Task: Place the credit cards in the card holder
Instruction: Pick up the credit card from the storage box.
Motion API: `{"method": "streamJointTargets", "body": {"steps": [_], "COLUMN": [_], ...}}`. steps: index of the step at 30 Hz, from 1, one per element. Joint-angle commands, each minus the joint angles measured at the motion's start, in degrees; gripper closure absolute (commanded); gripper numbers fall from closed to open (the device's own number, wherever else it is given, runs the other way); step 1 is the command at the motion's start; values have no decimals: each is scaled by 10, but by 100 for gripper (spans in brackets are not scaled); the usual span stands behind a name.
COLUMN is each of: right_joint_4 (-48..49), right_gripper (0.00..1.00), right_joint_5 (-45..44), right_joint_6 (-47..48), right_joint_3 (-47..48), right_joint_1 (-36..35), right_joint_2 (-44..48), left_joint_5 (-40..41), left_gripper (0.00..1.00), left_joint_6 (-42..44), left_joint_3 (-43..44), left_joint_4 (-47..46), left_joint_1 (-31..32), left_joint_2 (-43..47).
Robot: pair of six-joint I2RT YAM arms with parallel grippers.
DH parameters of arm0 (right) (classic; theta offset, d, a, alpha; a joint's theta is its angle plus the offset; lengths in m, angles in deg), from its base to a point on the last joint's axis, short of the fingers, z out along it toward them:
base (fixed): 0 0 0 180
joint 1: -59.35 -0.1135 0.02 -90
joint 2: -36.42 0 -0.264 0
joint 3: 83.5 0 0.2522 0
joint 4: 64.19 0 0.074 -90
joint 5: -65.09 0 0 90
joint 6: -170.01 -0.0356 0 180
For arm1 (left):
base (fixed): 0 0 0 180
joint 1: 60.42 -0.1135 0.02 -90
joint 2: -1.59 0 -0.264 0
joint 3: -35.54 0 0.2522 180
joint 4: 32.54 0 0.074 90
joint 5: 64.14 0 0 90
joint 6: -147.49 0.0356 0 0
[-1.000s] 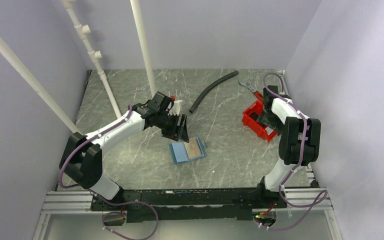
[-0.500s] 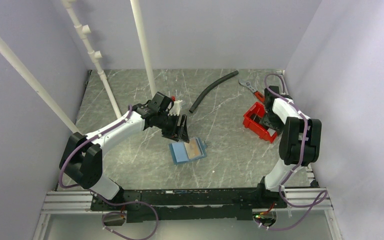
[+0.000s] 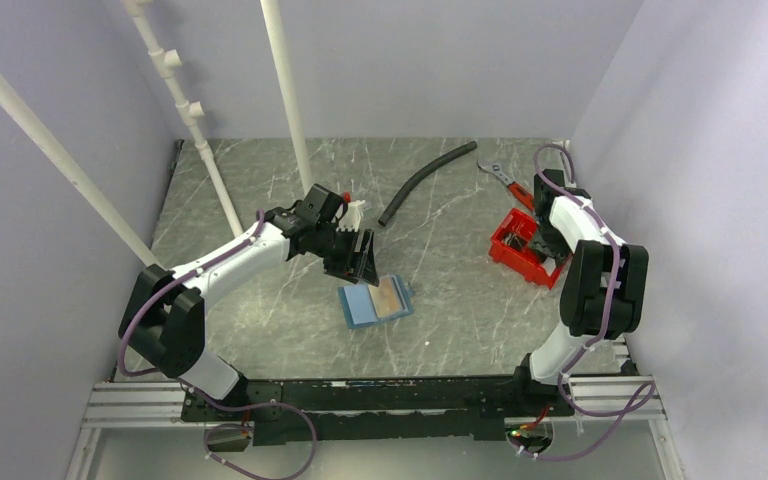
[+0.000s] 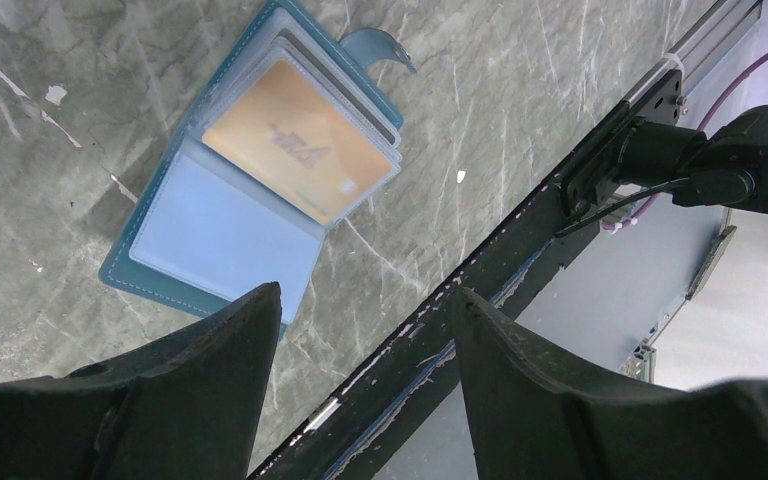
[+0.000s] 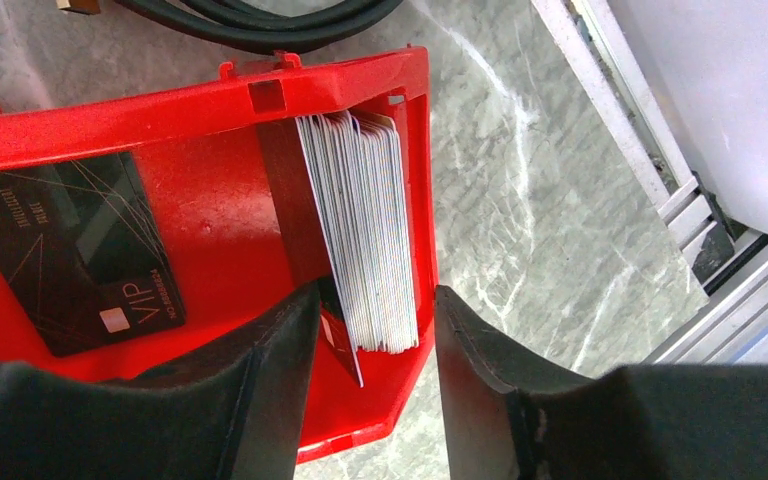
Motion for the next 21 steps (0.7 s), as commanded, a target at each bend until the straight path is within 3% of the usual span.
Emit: {"method": "streamJointTargets", "body": {"steps": [1, 21], "right_joint_4": [-14, 13], "right_gripper": [54, 91], "right_joint_5": [-24, -25], "right_joint_6": [11, 9], "right_joint_3": [18, 19], "right_joint_1": [9, 15], "right_joint_2": [21, 16], "left_joint_5": [-12, -2], "left_gripper": [31, 31], "left_joint_6": [14, 16], "left_joint_3": [-1, 0], "left_joint_4": [-13, -9], "left_joint_1": [-1, -1], "left_joint_2": [11, 11]}}
